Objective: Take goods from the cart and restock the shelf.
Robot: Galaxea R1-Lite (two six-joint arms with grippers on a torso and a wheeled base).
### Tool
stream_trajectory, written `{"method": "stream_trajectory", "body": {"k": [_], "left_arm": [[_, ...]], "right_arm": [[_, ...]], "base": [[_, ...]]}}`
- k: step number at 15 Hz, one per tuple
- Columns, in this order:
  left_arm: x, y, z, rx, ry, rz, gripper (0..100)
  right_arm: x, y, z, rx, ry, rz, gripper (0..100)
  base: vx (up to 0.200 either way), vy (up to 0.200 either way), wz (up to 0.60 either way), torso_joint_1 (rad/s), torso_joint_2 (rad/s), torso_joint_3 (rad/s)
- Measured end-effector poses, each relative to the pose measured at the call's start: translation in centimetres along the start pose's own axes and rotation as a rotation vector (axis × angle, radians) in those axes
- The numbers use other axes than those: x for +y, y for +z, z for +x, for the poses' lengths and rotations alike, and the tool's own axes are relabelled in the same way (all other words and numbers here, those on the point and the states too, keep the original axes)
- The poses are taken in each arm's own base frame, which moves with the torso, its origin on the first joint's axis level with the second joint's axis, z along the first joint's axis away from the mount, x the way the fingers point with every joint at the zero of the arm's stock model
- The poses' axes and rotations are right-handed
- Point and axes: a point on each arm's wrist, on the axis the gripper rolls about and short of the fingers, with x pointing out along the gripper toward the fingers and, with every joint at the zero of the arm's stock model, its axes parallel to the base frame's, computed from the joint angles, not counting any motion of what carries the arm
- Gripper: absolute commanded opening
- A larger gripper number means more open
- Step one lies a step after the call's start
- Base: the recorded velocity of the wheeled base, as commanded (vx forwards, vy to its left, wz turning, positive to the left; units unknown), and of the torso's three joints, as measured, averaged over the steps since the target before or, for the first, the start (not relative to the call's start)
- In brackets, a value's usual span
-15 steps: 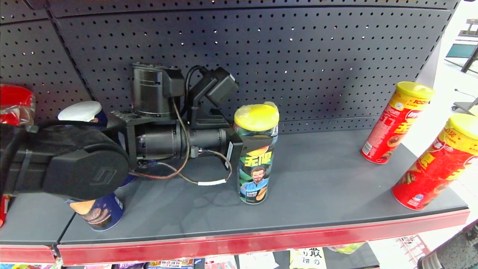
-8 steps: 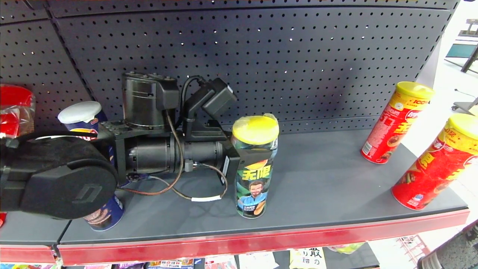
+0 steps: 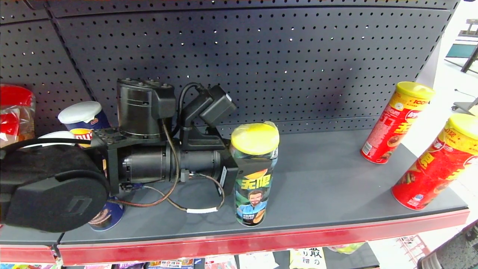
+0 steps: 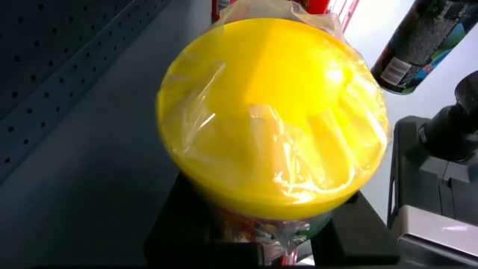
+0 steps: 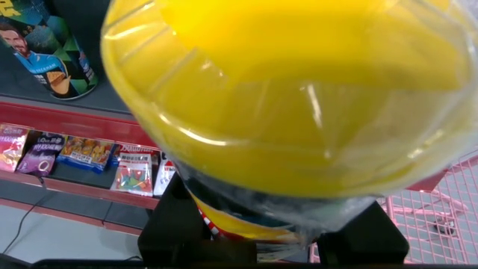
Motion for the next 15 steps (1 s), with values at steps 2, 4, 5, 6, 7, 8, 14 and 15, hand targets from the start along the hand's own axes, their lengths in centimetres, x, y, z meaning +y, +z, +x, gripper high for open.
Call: {"method": "stream_trajectory", "body": {"k": [2, 4, 5, 6, 7, 8, 14, 15], "left_arm": [[-0.12, 0.02, 0.07, 0.0, -0.004, 0.001, 0], [-0.17, 0.04, 0.12, 0.0, -0.006, 0.001, 0], [-0.21, 0.05, 0.16, 0.0, -0.007, 0.001, 0], [-0.31, 0.06, 0.21, 0.001, -0.01, -0.005, 0], [-0.41, 0.08, 0.26, 0.0, -0.013, -0.014, 0], [-0.49, 0.1, 0.31, 0.0, -0.016, -0.024, 0], [-0.64, 0.02, 0.41, 0.002, -0.021, -0.023, 0], [-0.66, -0.01, 0.42, 0.003, -0.022, -0.019, 0]], "right_arm": [[0.0, 0.0, 0.0, 0.0, 0.0, 0.0, 0], [0.0, 0.0, 0.0, 0.0, 0.0, 0.0, 0], [0.0, 0.0, 0.0, 0.0, 0.0, 0.0, 0], [0.0, 0.0, 0.0, 0.0, 0.0, 0.0, 0], [0.0, 0.0, 0.0, 0.0, 0.0, 0.0, 0], [0.0, 0.0, 0.0, 0.0, 0.0, 0.0, 0], [0.0, 0.02, -0.01, 0.0, 0.0, 0.0, 0], [0.0, 0.02, -0.01, 0.0, 0.0, 0.0, 0]], "base": [[0.0, 0.0, 0.0, 0.0, 0.0, 0.0], [0.0, 0.0, 0.0, 0.0, 0.0, 0.0], [0.0, 0.0, 0.0, 0.0, 0.0, 0.0], [0.0, 0.0, 0.0, 0.0, 0.0, 0.0], [0.0, 0.0, 0.0, 0.0, 0.0, 0.0], [0.0, 0.0, 0.0, 0.0, 0.0, 0.0], [0.0, 0.0, 0.0, 0.0, 0.0, 0.0], [0.0, 0.0, 0.0, 0.0, 0.0, 0.0]]}}
